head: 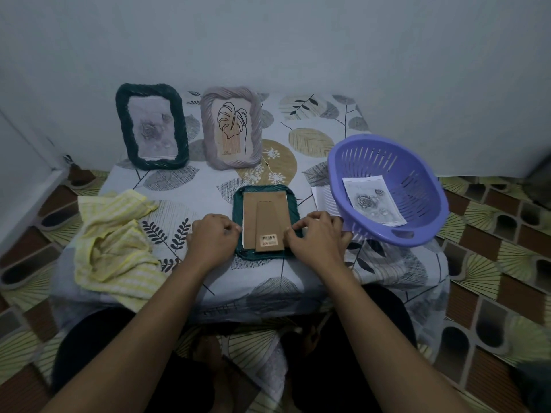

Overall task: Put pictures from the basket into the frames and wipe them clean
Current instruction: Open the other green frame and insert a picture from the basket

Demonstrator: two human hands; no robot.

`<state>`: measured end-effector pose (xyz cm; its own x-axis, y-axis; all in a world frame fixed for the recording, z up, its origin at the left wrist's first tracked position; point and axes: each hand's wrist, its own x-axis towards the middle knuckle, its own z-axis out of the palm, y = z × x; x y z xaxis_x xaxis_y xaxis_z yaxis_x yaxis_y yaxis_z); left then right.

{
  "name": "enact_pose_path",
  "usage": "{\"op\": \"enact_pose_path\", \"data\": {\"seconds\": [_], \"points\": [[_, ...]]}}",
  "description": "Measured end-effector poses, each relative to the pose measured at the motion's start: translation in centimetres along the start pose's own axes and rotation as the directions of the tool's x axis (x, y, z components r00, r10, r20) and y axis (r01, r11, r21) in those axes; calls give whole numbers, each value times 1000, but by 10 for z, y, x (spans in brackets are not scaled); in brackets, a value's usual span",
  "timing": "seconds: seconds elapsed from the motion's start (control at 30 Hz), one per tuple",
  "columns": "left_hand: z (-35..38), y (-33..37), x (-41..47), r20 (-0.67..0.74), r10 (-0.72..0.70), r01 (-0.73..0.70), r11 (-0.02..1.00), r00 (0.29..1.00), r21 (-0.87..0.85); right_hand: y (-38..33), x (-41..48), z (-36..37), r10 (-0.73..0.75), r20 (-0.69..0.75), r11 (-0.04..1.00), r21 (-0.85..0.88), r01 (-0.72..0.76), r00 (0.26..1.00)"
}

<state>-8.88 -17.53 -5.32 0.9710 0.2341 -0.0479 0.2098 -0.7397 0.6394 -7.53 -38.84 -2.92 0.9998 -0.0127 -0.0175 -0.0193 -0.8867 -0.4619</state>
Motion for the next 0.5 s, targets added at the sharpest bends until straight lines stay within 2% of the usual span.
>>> {"op": "enact_pose_path", "data": {"seconds": [0.2,0.33,0.5], "points": [[1,6,-4,13,-132,132,982,991,-135,-2,-3,0,21,28,991,130,-24,999],[3,11,-8,-16,-130,128,989,991,-73,-4,-3,2,38,36,984,174,-44,999],[2,17,-12,-32,-105,106,993,994,50,-1,-2,4,36,29,990,136,-39,999]]}}
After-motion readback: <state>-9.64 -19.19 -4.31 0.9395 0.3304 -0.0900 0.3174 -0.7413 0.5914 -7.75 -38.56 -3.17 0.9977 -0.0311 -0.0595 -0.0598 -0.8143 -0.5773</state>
